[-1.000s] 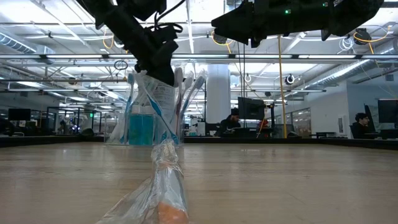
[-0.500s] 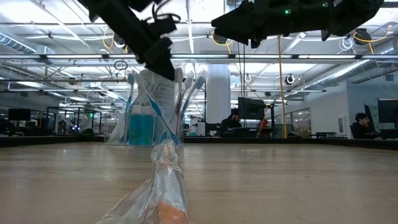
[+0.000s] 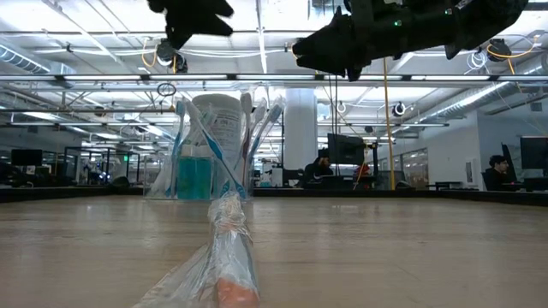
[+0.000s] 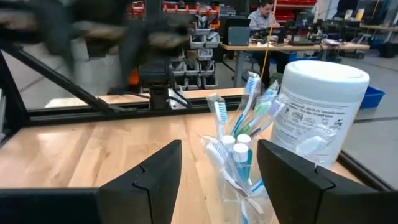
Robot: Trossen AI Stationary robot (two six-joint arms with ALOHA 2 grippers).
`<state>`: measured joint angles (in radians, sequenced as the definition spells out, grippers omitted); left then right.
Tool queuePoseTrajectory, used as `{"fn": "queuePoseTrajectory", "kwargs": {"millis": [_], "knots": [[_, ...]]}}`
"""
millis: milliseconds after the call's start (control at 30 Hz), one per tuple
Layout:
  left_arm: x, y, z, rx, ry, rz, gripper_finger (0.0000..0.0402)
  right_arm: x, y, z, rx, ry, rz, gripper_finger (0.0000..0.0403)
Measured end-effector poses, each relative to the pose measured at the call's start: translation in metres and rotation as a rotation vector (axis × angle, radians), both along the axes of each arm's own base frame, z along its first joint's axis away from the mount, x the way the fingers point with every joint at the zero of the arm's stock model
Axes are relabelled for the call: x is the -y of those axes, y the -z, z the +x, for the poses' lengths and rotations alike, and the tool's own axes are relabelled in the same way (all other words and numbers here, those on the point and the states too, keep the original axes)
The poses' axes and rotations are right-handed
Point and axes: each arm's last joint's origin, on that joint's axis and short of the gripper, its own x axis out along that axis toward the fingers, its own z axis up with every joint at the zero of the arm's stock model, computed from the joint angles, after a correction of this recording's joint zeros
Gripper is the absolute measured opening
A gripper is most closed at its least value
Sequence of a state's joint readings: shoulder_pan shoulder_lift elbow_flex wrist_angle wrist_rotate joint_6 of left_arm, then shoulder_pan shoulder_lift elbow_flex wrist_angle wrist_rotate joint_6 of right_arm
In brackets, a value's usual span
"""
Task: Pick & Place toothbrushing station
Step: Put the orange toothbrush into the transparent organizer
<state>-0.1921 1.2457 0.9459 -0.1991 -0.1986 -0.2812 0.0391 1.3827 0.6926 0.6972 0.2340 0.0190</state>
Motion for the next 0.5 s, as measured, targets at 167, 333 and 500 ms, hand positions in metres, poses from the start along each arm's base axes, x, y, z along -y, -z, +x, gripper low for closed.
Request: {"fn": "queuePoseTrajectory", "kwargs": {"millis": [167, 333, 500], "knots": [[0.040, 0.028, 0.011, -0.101, 0.068, -0.125, 0.0141, 0.000, 0.001, 0.000, -0.006, 0.001, 0.021, 0.0201], [0.067, 0.067, 0.024, -0.228, 0.002, -0.231, 0.0138, 0.000, 0.004, 0.000, -0.039, 0.001, 0.020, 0.0201], [0.086, 0.110, 0.032, -0.363, -0.015, -0.220, 0.0161, 0.000, 0.008, -0.001, -0.081, 0.001, 0.020, 0.0201]]}}
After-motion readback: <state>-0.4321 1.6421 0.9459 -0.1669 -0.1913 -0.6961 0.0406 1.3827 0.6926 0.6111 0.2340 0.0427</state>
